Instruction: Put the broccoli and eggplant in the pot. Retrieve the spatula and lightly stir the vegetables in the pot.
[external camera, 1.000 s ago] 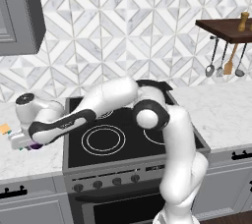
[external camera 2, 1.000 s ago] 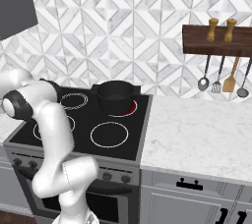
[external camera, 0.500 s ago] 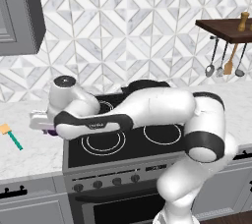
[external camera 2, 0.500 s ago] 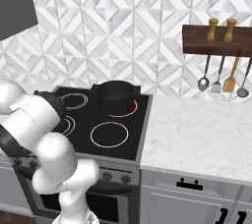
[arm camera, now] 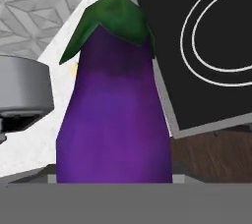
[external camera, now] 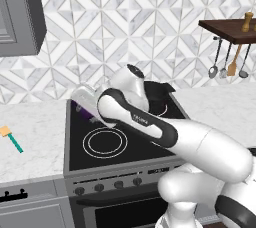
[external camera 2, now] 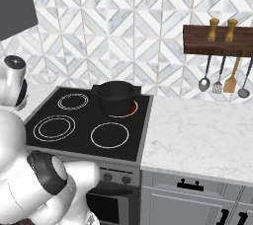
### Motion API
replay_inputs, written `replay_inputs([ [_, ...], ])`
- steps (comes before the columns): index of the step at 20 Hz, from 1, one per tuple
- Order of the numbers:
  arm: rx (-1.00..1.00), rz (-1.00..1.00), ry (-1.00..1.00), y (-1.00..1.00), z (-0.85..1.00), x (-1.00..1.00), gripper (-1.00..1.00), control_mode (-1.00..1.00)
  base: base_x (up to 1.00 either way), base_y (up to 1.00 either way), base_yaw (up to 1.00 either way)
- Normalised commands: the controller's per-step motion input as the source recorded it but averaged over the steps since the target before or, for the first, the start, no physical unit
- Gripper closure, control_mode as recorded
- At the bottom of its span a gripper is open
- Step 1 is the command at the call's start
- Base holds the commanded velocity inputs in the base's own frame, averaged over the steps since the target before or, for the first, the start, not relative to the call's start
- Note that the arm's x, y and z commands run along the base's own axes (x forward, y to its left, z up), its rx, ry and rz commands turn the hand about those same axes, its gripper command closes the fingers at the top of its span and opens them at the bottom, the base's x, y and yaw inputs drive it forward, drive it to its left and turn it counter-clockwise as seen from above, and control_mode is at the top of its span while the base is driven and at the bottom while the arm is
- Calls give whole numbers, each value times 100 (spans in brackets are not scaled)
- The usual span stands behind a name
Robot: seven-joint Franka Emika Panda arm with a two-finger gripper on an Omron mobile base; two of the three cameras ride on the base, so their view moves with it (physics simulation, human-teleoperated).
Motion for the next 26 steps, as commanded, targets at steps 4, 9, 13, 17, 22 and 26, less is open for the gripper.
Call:
replay_inputs([
  [4, 28, -19, 39, -72, 77, 2, 100, -100, 0, 0, 0],
  [9, 26, -17, 38, -61, 98, 4, 100, -100, 0, 0, 0],
  [13, 15, -17, 48, -66, 49, 37, 100, -100, 0, 0, 0],
  [17, 9, -22, 37, -57, 31, 33, 100, -100, 0, 0, 0],
  [22, 5, -30, 49, -70, 16, 16, 100, -100, 0, 0, 0],
  [26, 10, -30, 47, -61, 2, 25, 100, -100, 0, 0, 0],
])
